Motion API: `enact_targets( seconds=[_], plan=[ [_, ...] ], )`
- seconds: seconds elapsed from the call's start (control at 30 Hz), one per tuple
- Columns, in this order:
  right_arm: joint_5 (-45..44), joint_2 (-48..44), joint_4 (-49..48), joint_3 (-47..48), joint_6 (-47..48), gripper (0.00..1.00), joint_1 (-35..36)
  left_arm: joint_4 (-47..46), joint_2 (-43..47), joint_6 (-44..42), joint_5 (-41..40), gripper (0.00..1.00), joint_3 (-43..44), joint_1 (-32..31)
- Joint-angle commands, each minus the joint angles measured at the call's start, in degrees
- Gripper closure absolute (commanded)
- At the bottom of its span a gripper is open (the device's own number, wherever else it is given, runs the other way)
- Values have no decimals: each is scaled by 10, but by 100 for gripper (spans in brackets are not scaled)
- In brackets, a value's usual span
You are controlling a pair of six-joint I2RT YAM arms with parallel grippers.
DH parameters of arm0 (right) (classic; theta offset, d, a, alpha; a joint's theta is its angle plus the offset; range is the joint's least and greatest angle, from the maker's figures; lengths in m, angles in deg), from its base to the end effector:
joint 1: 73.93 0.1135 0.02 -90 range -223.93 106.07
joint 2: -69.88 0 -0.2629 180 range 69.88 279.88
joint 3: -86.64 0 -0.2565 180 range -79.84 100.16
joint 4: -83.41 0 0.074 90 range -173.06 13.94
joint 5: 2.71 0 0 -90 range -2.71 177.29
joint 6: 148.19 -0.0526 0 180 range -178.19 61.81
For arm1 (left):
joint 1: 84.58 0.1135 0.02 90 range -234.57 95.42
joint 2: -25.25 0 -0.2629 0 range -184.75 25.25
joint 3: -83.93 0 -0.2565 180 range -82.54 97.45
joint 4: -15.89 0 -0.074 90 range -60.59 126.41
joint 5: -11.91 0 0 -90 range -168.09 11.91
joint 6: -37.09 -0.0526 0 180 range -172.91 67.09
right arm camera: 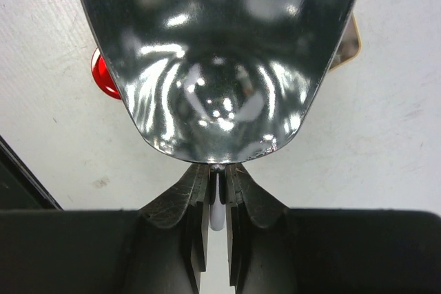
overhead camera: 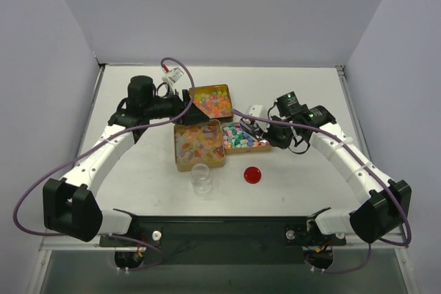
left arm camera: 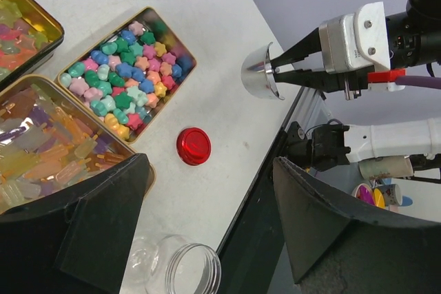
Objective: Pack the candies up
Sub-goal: Pick up the spatula from the center of the board.
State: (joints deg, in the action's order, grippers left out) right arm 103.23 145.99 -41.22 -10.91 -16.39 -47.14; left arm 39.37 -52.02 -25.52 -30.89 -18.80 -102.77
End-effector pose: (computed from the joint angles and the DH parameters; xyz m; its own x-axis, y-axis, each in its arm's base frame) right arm 0.2555 0.1452 0.3030 -0.1065 -0.7717 -0.6270 -0.8922 0.3525 -0.2824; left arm 0.2912 -0.1363 0.3262 -0.7278 -0.0899 -0.6799 0.5819 0.4438 -0.6815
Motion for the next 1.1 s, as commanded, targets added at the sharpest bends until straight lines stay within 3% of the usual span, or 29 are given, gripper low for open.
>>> enact_targets(
  seconds=[0.0, 0.53, 0.8, 1.07],
  plan=[
    [13, 5, 18, 8, -18, 100, 11, -34, 8, 12, -3, 16, 5, -2],
    [1, -6, -3, -18, -18, 100, 20, -55, -12, 21, 14, 16, 24, -3],
    [8, 5, 0, -1, -29, 100, 20, -34, -42, 7, 30, 15, 88, -5],
    [35, 25, -4, 28, -53, 100, 20, -51, -46, 22, 20, 15, 61, -30]
  ],
)
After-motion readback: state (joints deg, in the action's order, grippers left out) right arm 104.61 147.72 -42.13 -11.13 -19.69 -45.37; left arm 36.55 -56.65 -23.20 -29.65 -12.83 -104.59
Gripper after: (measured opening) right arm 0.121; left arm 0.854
